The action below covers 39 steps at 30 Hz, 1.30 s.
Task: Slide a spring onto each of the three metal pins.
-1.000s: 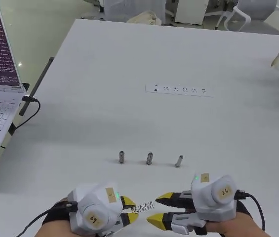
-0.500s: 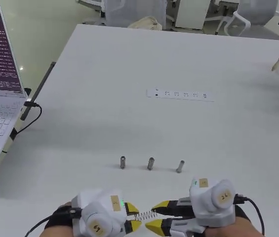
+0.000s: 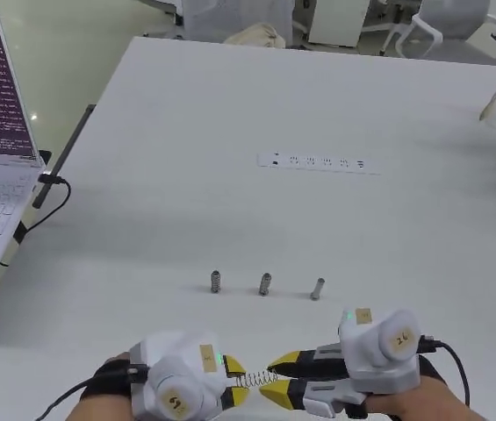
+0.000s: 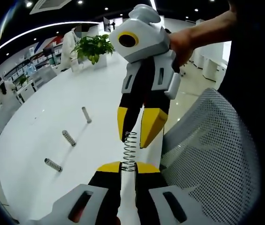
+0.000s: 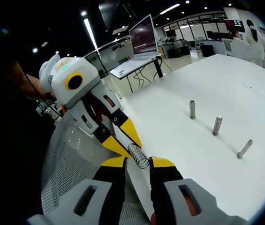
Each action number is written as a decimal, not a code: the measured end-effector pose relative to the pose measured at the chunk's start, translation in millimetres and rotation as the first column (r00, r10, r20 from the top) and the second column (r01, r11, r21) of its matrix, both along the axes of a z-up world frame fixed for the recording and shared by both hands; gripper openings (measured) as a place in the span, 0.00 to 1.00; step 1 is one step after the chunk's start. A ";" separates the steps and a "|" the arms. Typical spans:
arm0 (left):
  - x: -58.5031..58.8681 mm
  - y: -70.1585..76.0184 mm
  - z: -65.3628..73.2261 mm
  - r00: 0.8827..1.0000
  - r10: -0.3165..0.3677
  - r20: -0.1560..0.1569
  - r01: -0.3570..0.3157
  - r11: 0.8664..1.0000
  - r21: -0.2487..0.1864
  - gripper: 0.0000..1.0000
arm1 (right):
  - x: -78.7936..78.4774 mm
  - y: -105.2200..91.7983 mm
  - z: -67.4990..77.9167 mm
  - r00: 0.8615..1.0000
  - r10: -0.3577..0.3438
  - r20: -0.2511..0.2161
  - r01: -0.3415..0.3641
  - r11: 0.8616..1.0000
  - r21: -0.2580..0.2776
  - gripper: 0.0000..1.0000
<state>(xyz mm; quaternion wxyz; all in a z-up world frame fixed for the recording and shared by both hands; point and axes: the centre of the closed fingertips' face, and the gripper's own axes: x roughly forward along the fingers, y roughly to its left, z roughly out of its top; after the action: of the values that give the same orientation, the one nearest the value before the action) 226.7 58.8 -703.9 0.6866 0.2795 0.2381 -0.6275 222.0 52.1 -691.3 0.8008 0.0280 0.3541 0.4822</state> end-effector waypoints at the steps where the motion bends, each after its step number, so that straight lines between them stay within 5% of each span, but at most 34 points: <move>1: 0.2 -0.3 0.1 1.000 -0.001 0.002 0.001 1.000 0.001 0.02 | 0.4 0.2 0.9 1.000 -0.001 0.000 0.001 1.000 0.002 0.17; 31: 2.7 -8.1 6.1 0.996 -0.044 0.074 0.044 0.999 0.004 0.02 | 7.9 15.6 5.3 0.999 0.040 0.004 -0.039 0.999 -0.031 0.09; 39: 3.8 -8.0 6.2 0.997 -0.038 0.069 0.038 0.999 -0.001 0.02 | 6.7 15.0 3.3 0.999 0.049 0.006 -0.049 0.998 -0.041 0.10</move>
<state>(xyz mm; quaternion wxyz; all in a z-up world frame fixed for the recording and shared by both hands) 230.5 50.8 -697.7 0.6826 0.3048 0.2084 -0.6307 228.8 67.1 -688.0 0.7905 0.0012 0.3617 0.4943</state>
